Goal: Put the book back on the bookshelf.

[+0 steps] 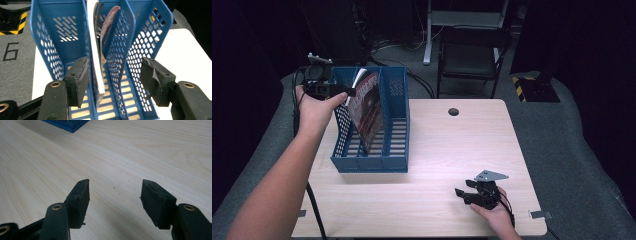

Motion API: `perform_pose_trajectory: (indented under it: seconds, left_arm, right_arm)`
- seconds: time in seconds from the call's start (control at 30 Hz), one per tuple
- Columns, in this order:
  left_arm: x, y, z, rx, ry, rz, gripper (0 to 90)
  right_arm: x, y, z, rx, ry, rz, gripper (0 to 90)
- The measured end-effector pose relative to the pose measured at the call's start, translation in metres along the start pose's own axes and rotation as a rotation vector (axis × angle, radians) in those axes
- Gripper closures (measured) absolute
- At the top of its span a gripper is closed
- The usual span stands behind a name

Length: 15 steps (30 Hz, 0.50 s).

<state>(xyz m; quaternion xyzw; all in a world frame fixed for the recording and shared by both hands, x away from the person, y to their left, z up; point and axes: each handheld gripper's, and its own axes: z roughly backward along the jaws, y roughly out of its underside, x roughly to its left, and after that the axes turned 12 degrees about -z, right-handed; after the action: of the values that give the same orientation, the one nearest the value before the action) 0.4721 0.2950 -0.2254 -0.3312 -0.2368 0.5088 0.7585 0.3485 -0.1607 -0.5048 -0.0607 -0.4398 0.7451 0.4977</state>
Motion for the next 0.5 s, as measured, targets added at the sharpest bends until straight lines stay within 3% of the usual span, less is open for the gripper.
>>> perform_pose_trajectory:
  seconds: [0.2,0.5]
  left_arm:
    - [-0.005,0.004,0.007,0.002,0.025,-0.035,40.2]
    - [-0.022,0.020,0.019,0.000,0.097,-0.101,40.2]
  right_arm:
    - [0.000,0.000,0.000,0.009,0.004,0.002,39.7]
    - [0.000,0.001,-0.002,0.010,0.010,0.008,39.6]
